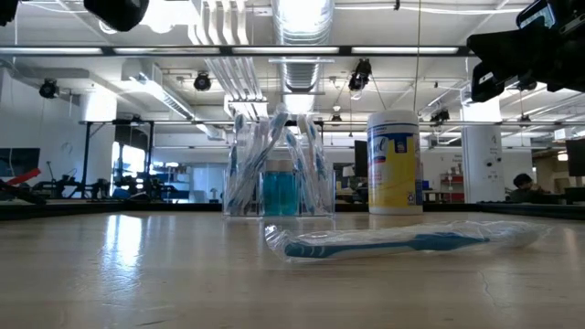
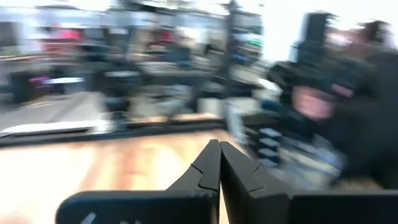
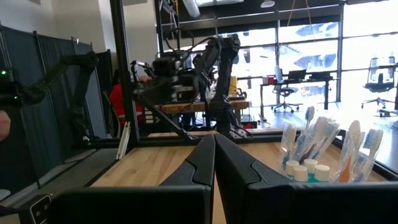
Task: Pick & Place toothbrushing station
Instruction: Put the blue toothbrush into the transparent organizer
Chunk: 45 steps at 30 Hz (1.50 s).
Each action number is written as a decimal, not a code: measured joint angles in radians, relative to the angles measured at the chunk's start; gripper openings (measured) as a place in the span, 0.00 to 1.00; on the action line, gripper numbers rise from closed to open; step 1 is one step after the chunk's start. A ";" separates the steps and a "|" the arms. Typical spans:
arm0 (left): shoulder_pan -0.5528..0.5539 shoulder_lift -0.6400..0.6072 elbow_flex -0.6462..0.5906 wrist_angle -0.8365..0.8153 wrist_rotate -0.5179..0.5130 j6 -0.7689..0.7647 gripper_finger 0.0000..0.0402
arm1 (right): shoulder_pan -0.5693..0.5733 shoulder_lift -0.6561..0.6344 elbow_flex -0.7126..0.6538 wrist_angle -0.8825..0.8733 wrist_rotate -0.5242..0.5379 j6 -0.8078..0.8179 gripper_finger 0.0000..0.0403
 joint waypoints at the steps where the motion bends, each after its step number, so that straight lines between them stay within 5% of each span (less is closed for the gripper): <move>1: 0.000 -0.014 0.000 -0.001 -0.061 -0.012 0.02 | 0.000 0.000 0.000 0.000 0.000 0.000 0.02; 7: 0.002 -0.184 -0.004 -0.113 -0.235 0.004 0.01 | 0.000 0.000 0.000 0.000 0.000 -0.003 0.02; 13: 0.007 -0.373 -0.006 -0.285 -0.280 0.041 0.01 | 0.000 0.000 0.000 0.000 0.000 -0.003 0.02; 18: 0.009 -0.387 -0.008 -0.429 -0.452 -0.043 0.01 | 0.000 0.000 0.000 0.000 0.000 0.000 0.02; 24: 0.015 -0.363 -0.012 -0.633 -0.486 -0.205 0.01 | 0.000 0.000 0.000 -0.001 0.000 0.000 0.02; 30: 0.052 -0.340 -0.084 -0.613 -0.479 -0.233 0.01 | 0.000 0.000 0.000 -0.031 0.000 0.012 0.02; 37: 0.120 -0.338 -0.252 -0.356 -0.253 -0.202 0.01 | 0.001 0.052 0.000 0.009 0.004 0.140 0.02; 45: 0.128 -0.298 -0.386 -0.164 -0.297 -0.313 0.01 | 0.050 0.219 0.000 0.034 0.055 0.163 0.02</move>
